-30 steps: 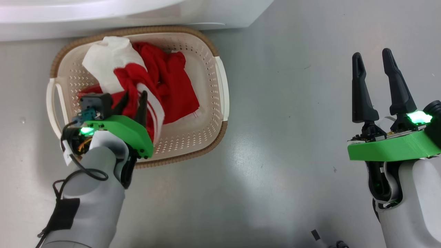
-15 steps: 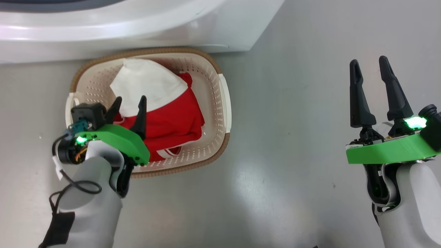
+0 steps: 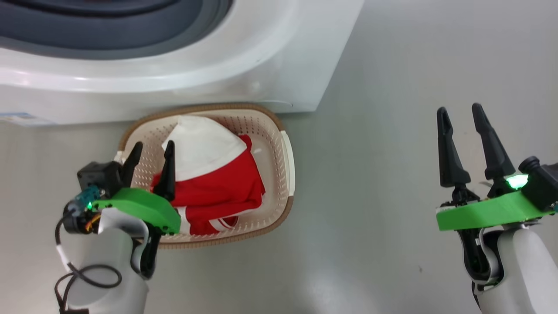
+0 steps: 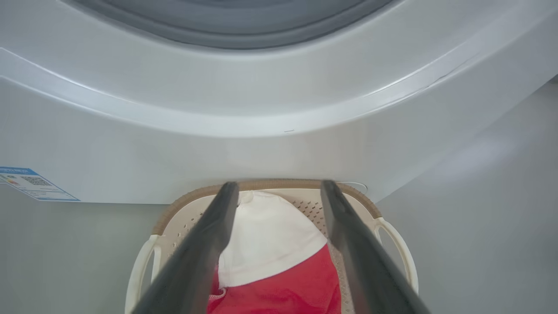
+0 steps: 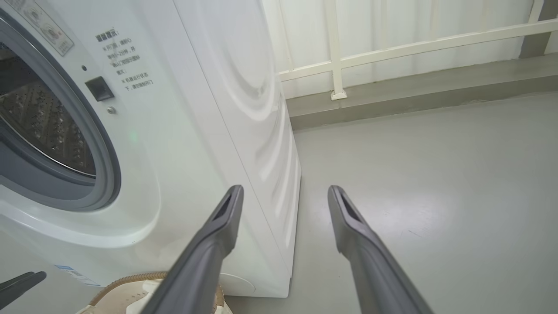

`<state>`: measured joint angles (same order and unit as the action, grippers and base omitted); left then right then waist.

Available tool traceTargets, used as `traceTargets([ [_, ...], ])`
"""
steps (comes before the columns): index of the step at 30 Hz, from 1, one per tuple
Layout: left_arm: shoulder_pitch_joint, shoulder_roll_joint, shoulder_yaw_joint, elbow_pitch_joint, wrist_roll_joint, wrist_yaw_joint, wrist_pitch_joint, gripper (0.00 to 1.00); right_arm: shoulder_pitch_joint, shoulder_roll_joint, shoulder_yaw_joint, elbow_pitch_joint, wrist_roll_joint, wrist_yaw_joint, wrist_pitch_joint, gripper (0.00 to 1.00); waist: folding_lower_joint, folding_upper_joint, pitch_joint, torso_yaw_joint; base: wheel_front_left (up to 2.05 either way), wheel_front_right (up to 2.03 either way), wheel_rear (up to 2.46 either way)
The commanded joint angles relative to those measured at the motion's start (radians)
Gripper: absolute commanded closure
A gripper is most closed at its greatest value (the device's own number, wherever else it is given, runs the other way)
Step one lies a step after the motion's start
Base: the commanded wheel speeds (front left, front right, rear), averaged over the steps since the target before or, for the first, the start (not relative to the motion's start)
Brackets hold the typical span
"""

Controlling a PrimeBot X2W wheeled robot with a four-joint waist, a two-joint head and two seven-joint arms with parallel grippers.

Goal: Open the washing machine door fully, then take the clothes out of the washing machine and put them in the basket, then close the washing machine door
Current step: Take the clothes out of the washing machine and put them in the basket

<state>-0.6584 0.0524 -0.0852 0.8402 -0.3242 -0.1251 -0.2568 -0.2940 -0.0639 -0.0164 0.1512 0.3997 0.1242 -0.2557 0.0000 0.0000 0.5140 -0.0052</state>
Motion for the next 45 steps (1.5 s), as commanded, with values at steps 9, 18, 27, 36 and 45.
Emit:
traceTargets([
  [9, 0.139, 0.017, 0.084, -0.175, 0.069, -0.006, -0.005, 0.00, 0.076, -0.028, 0.022, -0.002, 0.014, 0.007, -0.006, 0.00, 0.0000, 0.0000, -0.155, 0.015, 0.00, 0.00, 0.00],
  [18, 0.258, 0.007, 0.121, -0.331, 0.109, -0.006, -0.005, 0.00, 0.131, -0.044, 0.017, 0.008, 0.020, 0.007, -0.006, 0.00, 0.0000, 0.0000, -0.248, 0.017, 0.00, 0.00, 0.00],
  [27, 0.385, 0.006, 0.135, -0.483, 0.146, -0.006, -0.005, 0.00, 0.209, -0.047, 0.002, 0.011, 0.025, 0.007, -0.006, 0.00, 0.0000, 0.0000, -0.336, 0.016, 0.00, 0.00, 0.00],
  [36, 0.480, 0.005, 0.155, -0.584, 0.143, -0.006, -0.005, 0.00, 0.261, -0.045, -0.012, 0.001, 0.028, 0.007, -0.006, 0.00, 0.0000, 0.0000, -0.374, 0.011, 0.00, 0.00, 0.00],
  [45, 0.588, 0.002, 0.187, -0.701, 0.159, -0.006, -0.005, 0.00, 0.310, -0.050, -0.023, -0.003, 0.030, 0.007, -0.006, 0.00, 0.0000, 0.0000, -0.408, 0.002, 0.00, 0.00, 0.00],
])
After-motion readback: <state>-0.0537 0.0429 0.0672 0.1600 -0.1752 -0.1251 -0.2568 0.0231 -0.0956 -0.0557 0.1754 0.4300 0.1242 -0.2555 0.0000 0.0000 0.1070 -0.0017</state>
